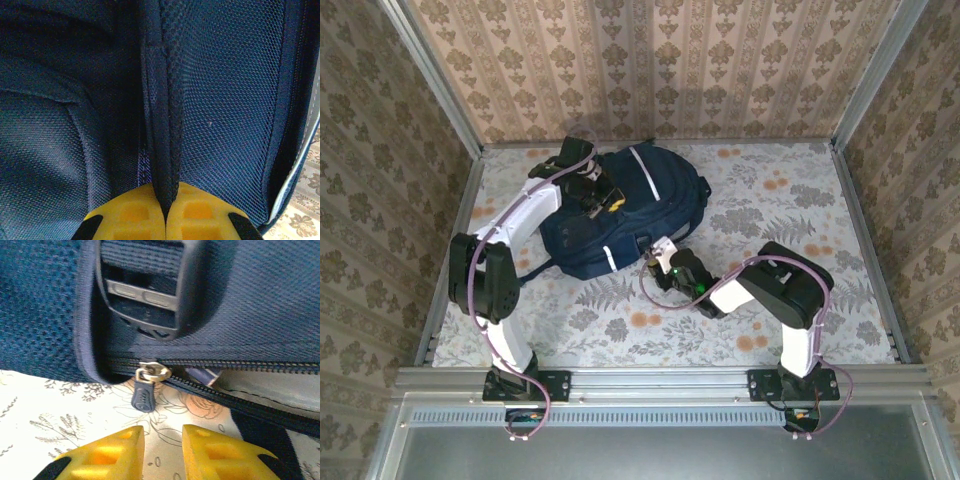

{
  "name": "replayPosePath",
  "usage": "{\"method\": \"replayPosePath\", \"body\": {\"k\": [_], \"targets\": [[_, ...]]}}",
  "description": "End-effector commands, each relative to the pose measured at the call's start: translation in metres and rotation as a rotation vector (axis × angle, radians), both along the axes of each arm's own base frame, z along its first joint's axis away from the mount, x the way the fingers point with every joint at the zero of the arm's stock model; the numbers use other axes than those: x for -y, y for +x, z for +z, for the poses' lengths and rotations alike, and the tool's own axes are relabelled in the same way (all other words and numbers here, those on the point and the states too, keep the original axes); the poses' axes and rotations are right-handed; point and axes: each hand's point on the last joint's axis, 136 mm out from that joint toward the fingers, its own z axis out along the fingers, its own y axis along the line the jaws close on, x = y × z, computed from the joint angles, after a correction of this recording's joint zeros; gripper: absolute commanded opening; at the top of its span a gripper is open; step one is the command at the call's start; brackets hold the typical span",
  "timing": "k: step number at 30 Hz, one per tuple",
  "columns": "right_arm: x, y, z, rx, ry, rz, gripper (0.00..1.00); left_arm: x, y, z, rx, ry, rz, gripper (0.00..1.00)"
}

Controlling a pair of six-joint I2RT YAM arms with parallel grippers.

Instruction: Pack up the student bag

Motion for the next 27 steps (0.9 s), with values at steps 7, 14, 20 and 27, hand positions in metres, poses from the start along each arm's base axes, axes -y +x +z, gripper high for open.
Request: {"method": "replayPosePath", "body": {"k": [7, 14, 20, 27], "targets": [[-0.005, 0.006, -0.011, 0.011, 0.026, -0.044, 0.33, -0.005, 0.005, 0.042, 0.079, -0.083, 0.064, 0.00], [-0.018, 0.007, -0.015, 0.004, 0.055, -0.033, 0.37, -0.005, 0.006, 0.043, 0.072, -0.091, 0.079, 0.00], [-0.020, 0.022, -0.017, -0.002, 0.076, -0.109, 0.36, -0.004, 0.007, 0.041, 0.070, -0.090, 0.085, 0.00], [-0.026, 0.032, -0.018, -0.015, 0.072, -0.130, 0.21, -0.006, 0.004, 0.021, 0.045, -0.058, 0.090, 0.00]]}}
